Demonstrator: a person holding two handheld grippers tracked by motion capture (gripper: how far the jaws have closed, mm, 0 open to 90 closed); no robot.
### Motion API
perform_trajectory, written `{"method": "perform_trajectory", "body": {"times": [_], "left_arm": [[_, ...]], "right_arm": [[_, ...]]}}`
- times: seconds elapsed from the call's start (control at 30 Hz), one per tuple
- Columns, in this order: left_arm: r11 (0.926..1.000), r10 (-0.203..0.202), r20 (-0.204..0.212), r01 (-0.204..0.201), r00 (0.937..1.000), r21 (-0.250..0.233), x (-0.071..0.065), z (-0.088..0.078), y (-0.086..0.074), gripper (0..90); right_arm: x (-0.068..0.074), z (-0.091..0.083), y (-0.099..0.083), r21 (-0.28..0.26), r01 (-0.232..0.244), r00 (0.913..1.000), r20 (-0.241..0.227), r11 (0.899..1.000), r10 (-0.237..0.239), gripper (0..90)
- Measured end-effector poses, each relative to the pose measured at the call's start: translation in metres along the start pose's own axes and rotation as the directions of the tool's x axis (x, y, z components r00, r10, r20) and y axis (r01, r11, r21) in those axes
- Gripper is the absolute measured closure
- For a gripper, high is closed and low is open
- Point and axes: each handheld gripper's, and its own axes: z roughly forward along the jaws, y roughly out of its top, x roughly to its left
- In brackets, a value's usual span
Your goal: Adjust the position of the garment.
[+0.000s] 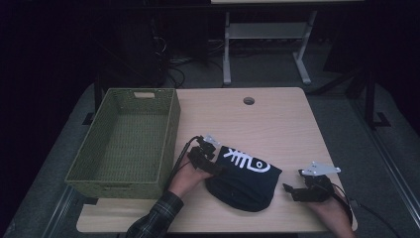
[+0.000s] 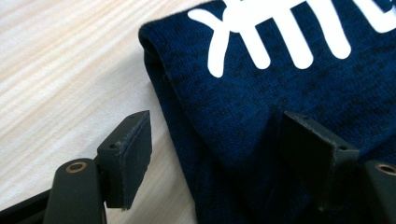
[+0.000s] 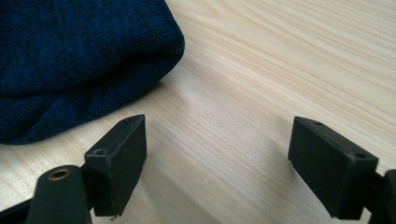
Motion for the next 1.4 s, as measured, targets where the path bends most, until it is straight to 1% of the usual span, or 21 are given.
{"method": "perform_trajectory", "body": {"times": [0.1, 0.2, 0.23, 0.27, 0.33, 0.4, 0.43, 0.47, 0.5, 0.57, 0.63, 0.67, 0.77, 0.8, 0.83, 0.9, 0.97, 1.1, 1.17, 1.33, 1.4], "left_arm": [[0.9999, -0.013, 0.009, 0.013, 0.9999, -0.003, 0.000, 0.006, -0.002, 24.1], [0.9999, 0.007, 0.010, -0.008, 0.9999, 0.008, 0.000, 0.008, -0.003, 23.7], [1.0000, 0.001, 0.009, -0.001, 1.0000, 0.003, 0.000, 0.008, -0.003, 23.7], [0.9999, 0.008, 0.010, -0.008, 0.9999, 0.010, 0.000, 0.009, -0.003, 23.8], [0.9999, -0.014, 0.022, 0.014, 0.9997, 0.003, 0.000, 0.011, -0.005, 24.7], [1.0000, 0.005, 0.020, -0.005, 0.9998, 0.003, 0.000, 0.011, -0.006, 25.5], [1.0000, 0.004, 0.018, -0.004, 0.9998, 0.002, -0.001, 0.011, -0.006, 25.7], [0.9999, 0.015, 0.032, -0.015, 0.9994, 0.002, -0.001, 0.011, -0.006, 27.3], [0.9998, 0.016, 0.046, -0.016, 0.9988, 0.007, -0.001, 0.011, -0.006, 32.5], [0.9998, 0.019, 0.051, -0.020, 0.9985, 0.010, -0.001, 0.011, -0.005, 35.5], [0.9999, 0.015, 0.078, -0.015, 0.9968, 0.006, -0.001, 0.011, -0.005, 42.0], [1.0000, -0.004, 0.093, 0.004, 0.9956, -0.003, -0.002, 0.012, -0.005, 45.7], [0.9999, -0.012, 0.120, 0.011, 0.9927, 0.006, -0.002, 0.012, -0.005, 54.2], [0.9999, -0.005, 0.126, 0.003, 0.9920, 0.015, -0.002, 0.012, -0.004, 56.4], [0.9999, -0.015, 0.134, 0.014, 0.9909, 0.009, -0.003, 0.013, -0.004, 59.5], [0.9996, -0.024, 0.146, 0.021, 0.9890, 0.020, -0.002, 0.014, -0.002, 64.2], [0.9994, -0.010, 0.142, 0.005, 0.9898, 0.035, -0.003, 0.014, 0.000, 68.3], [0.9989, 0.000, 0.138, -0.006, 0.9904, 0.047, -0.004, 0.012, 0.003, 71.3], [0.9989, -0.009, 0.149, 0.002, 0.9888, 0.048, -0.003, 0.011, 0.004, 71.6], [0.9987, -0.009, 0.160, 0.001, 0.9871, 0.050, -0.003, 0.005, 0.007, 71.6], [0.9990, -0.016, 0.165, 0.009, 0.9862, 0.043, -0.004, 0.000, 0.009, 71.8]], "right_arm": [[-0.001, 0.001, 0.000, 0.000, -0.005, 1.0000, -0.003, 1.000, 0.005, 18.0], [-0.002, 0.001, -0.001, -0.008, -0.013, 0.9998, -0.011, 1.000, 0.013, 17.2], [-0.003, 0.002, -0.002, -0.012, -0.013, 0.9998, -0.013, 1.000, 0.013, 16.8], [-0.003, 0.002, -0.002, -0.013, -0.015, 0.9998, -0.015, 1.000, 0.015, 16.9], [-0.004, 0.002, -0.002, -0.010, -0.024, 0.9995, -0.019, 1.000, 0.024, 16.7], [-0.004, 0.002, -0.002, -0.011, -0.024, 0.9995, -0.019, 1.000, 0.024, 16.7], [-0.004, 0.002, -0.002, -0.010, -0.024, 0.9995, -0.020, 1.000, 0.024, 16.5], [-0.004, 0.002, -0.002, -0.010, -0.023, 0.9995, -0.020, 1.000, 0.023, 16.5], [-0.004, 0.002, -0.002, -0.010, -0.023, 0.9995, -0.021, 1.000, 0.023, 16.3], [-0.004, 0.002, -0.002, -0.009, -0.023, 0.9995, -0.022, 1.000, 0.023, 16.2], [-0.004, 0.002, -0.002, -0.008, -0.023, 0.9995, -0.023, 1.000, 0.022, 16.2], [-0.004, 0.002, -0.002, -0.008, -0.023, 0.9995, -0.023, 1.000, 0.023, 16.2], [-0.004, 0.003, -0.002, -0.009, -0.023, 0.9994, -0.024, 1.000, 0.023, 16.1], [-0.004, 0.003, -0.002, -0.010, -0.022, 0.9995, -0.024, 1.000, 0.022, 16.0], [-0.004, 0.003, -0.002, -0.010, -0.022, 0.9995, -0.025, 1.000, 0.022, 16.0], [-0.004, 0.003, -0.002, -0.010, -0.020, 0.9995, -0.025, 1.000, 0.020, 16.0], [-0.004, 0.003, -0.002, -0.011, -0.019, 0.9995, -0.026, 1.000, 0.018, 16.0], [-0.004, 0.003, -0.002, -0.009, -0.017, 0.9995, -0.028, 1.000, 0.017, 14.7], [-0.004, 0.003, -0.001, -0.005, -0.018, 0.9995, -0.027, 1.000, 0.018, 13.3], [-0.004, 0.004, -0.001, -0.004, -0.017, 0.9995, -0.028, 1.000, 0.016, 13.1], [-0.004, 0.003, -0.001, -0.004, -0.017, 0.9995, -0.028, 1.000, 0.017, 13.1]]}}
